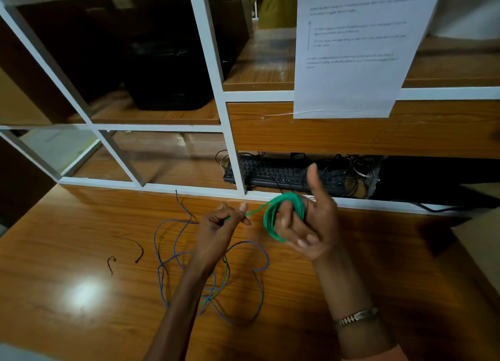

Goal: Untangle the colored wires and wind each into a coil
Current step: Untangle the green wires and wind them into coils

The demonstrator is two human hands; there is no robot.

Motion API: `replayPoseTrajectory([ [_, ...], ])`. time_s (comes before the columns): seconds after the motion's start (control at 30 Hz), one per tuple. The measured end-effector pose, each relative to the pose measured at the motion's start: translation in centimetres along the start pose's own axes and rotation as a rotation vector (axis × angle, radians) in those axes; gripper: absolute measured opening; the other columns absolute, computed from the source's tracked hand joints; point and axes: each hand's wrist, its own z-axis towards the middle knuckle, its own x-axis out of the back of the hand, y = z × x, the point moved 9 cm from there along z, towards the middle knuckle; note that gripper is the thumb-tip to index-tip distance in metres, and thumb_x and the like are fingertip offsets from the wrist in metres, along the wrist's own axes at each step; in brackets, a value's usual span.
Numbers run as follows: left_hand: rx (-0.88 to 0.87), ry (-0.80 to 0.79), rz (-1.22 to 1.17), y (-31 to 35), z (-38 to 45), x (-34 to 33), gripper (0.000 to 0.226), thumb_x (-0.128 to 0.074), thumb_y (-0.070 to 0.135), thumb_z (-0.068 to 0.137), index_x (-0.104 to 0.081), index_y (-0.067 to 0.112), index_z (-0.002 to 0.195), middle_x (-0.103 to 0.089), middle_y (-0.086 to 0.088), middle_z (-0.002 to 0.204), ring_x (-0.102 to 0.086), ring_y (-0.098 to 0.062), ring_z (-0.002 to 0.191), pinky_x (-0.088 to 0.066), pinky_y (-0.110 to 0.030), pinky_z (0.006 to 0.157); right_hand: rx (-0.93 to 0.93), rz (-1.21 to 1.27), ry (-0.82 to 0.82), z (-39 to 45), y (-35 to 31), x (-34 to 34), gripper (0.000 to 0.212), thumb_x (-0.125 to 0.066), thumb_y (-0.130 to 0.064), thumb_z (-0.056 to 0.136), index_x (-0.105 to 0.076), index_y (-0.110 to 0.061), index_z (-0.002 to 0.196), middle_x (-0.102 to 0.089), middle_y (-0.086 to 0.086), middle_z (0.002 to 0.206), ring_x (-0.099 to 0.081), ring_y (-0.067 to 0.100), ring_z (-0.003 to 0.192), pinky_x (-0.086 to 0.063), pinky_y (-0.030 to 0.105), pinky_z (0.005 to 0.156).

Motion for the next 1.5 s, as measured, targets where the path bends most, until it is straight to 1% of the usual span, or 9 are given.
replayPoseTrajectory([
  [0.13, 0.009, -0.048, 0.090, -0.8, -0.1, -1.8, 0.033, -0.067, 0.039, 0.099, -0.081, 0.016, 0.080, -0.062, -0.011, 0.069, -0.051, -0.008, 0.068, -0.042, -0.026, 0.071, 0.337, 0.192, 0.359, -1.1, -3.7, 3.9, 0.075, -0.051, -0.062, 0.097, -0.073, 0.008, 0.108, -0.064, 0.003, 0.060, -0.062, 0.014, 0.058, -0.047, 0.020, 0.058],
  [0.27, 0.018, -0.113, 0.150, -1.1, -0.7, -2.9, 0.029, -0.068, 0.038, 0.100, -0.082, 0.018, 0.084, -0.070, 0.006, 0.072, -0.059, 0.000, 0.068, -0.039, -0.021, 0.065, 0.555, 0.248, 0.522, -2.6, -5.7, 6.2, 0.068, -0.050, -0.045, 0.104, -0.045, 0.010, 0.144, -0.063, 0.024, 0.135, -0.065, 0.028, 0.123, -0.047, 0.031, 0.108],
  [0.5, -0.127, -0.125, 0.218, 0.6, -0.2, -3.4, 0.006, -0.079, 0.032, 0.093, -0.082, 0.028, 0.097, -0.056, -0.005, 0.071, -0.052, -0.011, 0.068, -0.044, -0.041, 0.065, 0.122, -0.830, 1.099, -4.2, -4.4, 10.0, 0.042, -0.052, -0.064, 0.097, -0.068, -0.028, 0.111, -0.070, -0.007, 0.124, -0.062, 0.012, 0.122, -0.044, 0.037, 0.107],
  [0.8, -0.265, -0.017, 0.212, 3.1, 1.3, -1.2, 0.023, -0.092, 0.041, 0.070, -0.085, 0.029, 0.088, -0.064, 0.000, 0.079, -0.056, -0.023, 0.083, -0.046, -0.041, 0.071, -0.552, -0.923, 0.648, -2.3, 1.7, 6.6, 0.115, -0.011, -0.087, 0.089, -0.075, 0.009, 0.089, -0.072, 0.022, 0.070, -0.067, 0.028, 0.057, -0.054, 0.031, 0.060],
  [1.03, -0.041, -0.065, -0.072, 0.0, 0.2, -1.4, 0.019, -0.079, 0.030, 0.091, -0.085, 0.013, 0.098, -0.078, -0.004, 0.085, -0.063, -0.019, 0.079, -0.049, -0.041, 0.079, -0.373, -0.388, 0.123, -0.7, 3.1, 1.9, 0.106, -0.022, -0.077, 0.098, -0.074, 0.013, 0.080, -0.053, 0.009, 0.037, -0.046, 0.014, 0.028, -0.042, 0.018, 0.042],
  [1.17, 0.003, -0.019, -0.087, -0.3, -0.2, -0.7, 0.025, -0.069, 0.027, 0.095, -0.083, 0.008, 0.102, -0.082, -0.004, 0.102, -0.075, -0.016, 0.105, -0.054, -0.026, 0.091, 0.029, 0.005, -0.028, -0.7, -1.3, 0.8, 0.097, -0.035, -0.069, 0.100, -0.069, 0.022, 0.094, -0.057, 0.011, 0.041, -0.062, 0.017, 0.042, -0.044, 0.018, 0.046],
  [1.3, -0.003, -0.042, -0.016, 0.2, 0.0, -0.6, 0.019, -0.071, 0.024, 0.096, -0.084, 0.010, 0.099, -0.082, -0.001, 0.101, -0.076, -0.017, 0.104, -0.056, -0.028, 0.089, 0.459, 0.164, 0.206, -2.6, -5.5, 3.3, 0.082, -0.049, -0.062, 0.097, -0.059, 0.013, 0.130, -0.077, 0.015, 0.093, -0.072, 0.021, 0.078, -0.052, 0.022, 0.069],
  [1.4, -0.021, -0.062, 0.047, 0.4, 0.0, -1.3, 0.016, -0.075, 0.023, 0.095, -0.084, 0.010, 0.095, -0.081, -0.003, 0.095, -0.076, -0.024, 0.096, -0.056, -0.038, 0.083, 0.710, 0.294, 0.345, -3.8, -7.3, 4.7, 0.076, -0.047, -0.054, 0.103, -0.041, 0.007, 0.150, -0.058, 0.022, 0.143, -0.064, 0.026, 0.120, -0.047, 0.025, 0.105],
  [1.5, -0.038, -0.120, 0.121, 0.4, -0.1, -2.4, 0.011, -0.076, 0.024, 0.095, -0.084, 0.016, 0.094, -0.080, 0.002, 0.092, -0.075, -0.016, 0.091, -0.056, -0.035, 0.078, 0.720, -0.017, 0.597, -3.9, -7.6, 5.6, 0.064, -0.041, -0.045, 0.107, -0.040, 0.003, 0.149, -0.053, 0.021, 0.149, -0.053, 0.029, 0.138, -0.031, 0.037, 0.122],
])
